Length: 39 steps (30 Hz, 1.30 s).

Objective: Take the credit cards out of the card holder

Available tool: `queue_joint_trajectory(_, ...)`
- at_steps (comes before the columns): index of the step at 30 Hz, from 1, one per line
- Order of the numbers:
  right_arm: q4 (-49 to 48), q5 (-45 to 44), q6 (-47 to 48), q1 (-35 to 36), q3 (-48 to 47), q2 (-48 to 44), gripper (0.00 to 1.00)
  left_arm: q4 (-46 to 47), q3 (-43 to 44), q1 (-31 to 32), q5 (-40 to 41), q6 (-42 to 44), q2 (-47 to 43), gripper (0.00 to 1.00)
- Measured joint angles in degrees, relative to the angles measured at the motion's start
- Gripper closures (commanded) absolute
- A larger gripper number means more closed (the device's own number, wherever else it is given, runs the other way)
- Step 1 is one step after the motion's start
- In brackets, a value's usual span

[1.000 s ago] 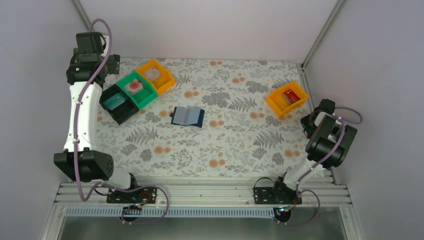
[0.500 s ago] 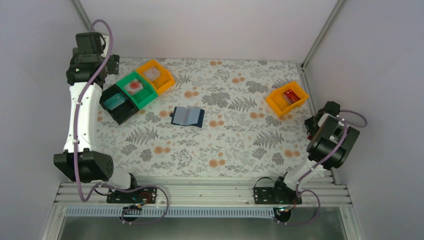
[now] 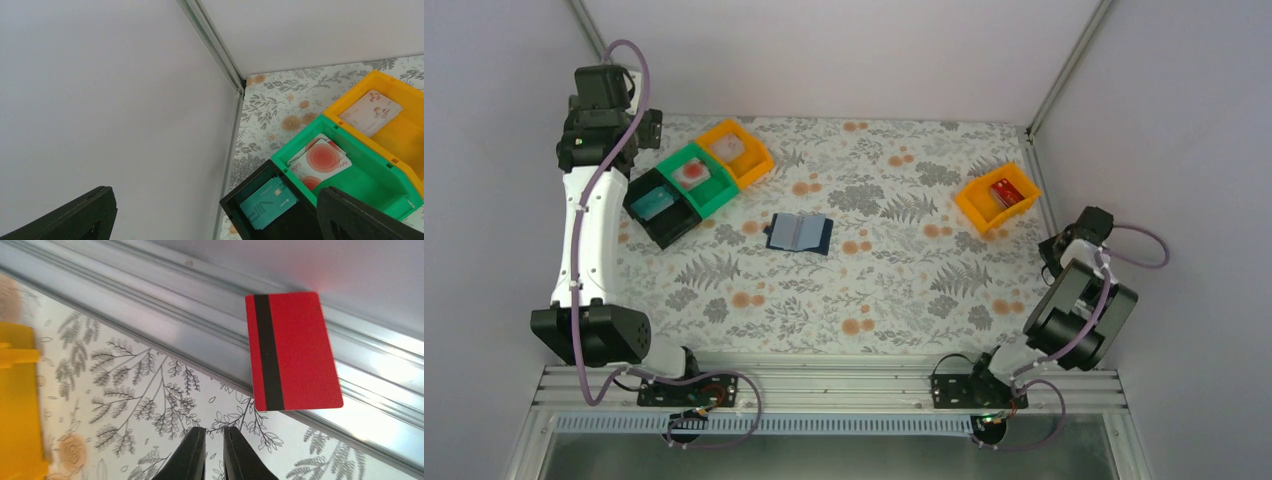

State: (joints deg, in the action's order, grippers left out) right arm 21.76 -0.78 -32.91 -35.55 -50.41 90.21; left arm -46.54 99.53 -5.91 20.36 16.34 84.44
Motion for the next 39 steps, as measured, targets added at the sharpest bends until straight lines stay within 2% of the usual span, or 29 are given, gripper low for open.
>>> queue_joint_trajectory(2,0.0,-0.6,0.0,-0.1,1.1,-3.4,0.67,0.3,-0.4,0.0,0.0,0.1,-0.3,0.00)
queue_joint_trajectory(8,0.0,-2.2,-1.7,-1.7,1.5,-6.5,0.36,1.4,-2.6,0.0,0.0,1.0,-1.4,0.00)
queue_joint_trajectory(11,0.1,-1.2,-2.7,-4.7,2.3,-5.7,0.04,1.8,-4.3,0.0,0.0,1.4,-1.9,0.00)
queue_joint_trajectory(12,0.1,-0.9,-3.0,-5.7,2.5,-5.1,0.01,1.8,-4.8,0.0,0.0,1.6,-2.0,0.00)
queue_joint_trajectory(17,-0.4,0.0,-2.8,-7.6,2.6,-1.2,0.01,1.9,-6.1,0.0,0.0,2.5,-2.3,0.00)
queue_joint_trajectory(39,-1.4,-0.8,-2.2,-7.5,-1.0,9.0,0.01,3.2,-7.3,0.0,-0.2,3.6,-2.3,0.00)
